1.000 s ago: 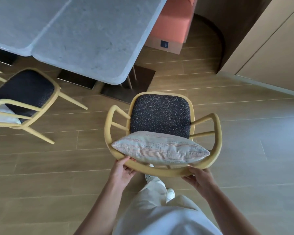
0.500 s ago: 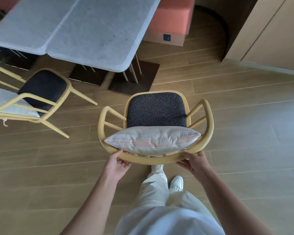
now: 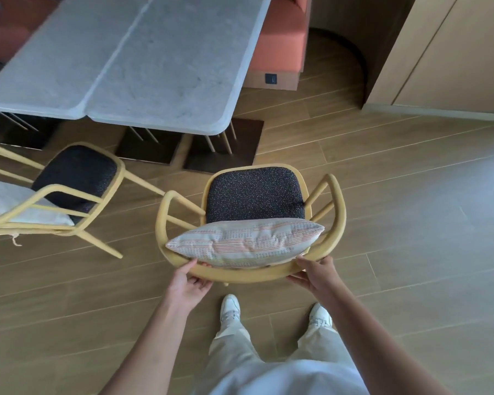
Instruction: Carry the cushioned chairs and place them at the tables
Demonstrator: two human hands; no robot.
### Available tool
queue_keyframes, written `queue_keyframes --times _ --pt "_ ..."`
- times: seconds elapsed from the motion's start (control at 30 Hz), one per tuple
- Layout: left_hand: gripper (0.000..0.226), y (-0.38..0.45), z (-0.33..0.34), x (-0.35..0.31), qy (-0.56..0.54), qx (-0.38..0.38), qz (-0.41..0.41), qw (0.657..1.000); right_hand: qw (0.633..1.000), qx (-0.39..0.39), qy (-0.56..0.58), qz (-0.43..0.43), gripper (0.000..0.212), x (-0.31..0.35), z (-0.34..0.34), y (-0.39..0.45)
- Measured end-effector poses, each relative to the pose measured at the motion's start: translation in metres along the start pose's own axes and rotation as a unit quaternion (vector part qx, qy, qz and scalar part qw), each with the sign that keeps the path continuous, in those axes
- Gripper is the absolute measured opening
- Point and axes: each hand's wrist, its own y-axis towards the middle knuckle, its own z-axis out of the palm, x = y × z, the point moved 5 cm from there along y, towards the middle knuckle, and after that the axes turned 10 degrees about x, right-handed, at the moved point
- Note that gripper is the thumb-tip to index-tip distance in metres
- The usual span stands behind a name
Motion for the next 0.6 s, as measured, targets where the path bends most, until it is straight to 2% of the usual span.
queue_keyframes --times 0.17,0.33,0.6 --pt "0.012 0.011 -0.045 -0.062 0.021 0.006 -0.01 1.0 0.999 -0.032 0.028 0.009 0.044 -0.041 0.067 0.004" --pt "0.014 0.022 -0.091 -0.113 0.042 0.007 -0.02 0.999 0.999 -0.03 0.04 0.013 0.04 -0.077 0.127 0.008" --pt "0.018 0.03 -0.134 -0.129 0.062 0.007 -0.036 0.997 0.996 -0.066 0.025 0.049 0.044 -0.118 0.15 0.012"
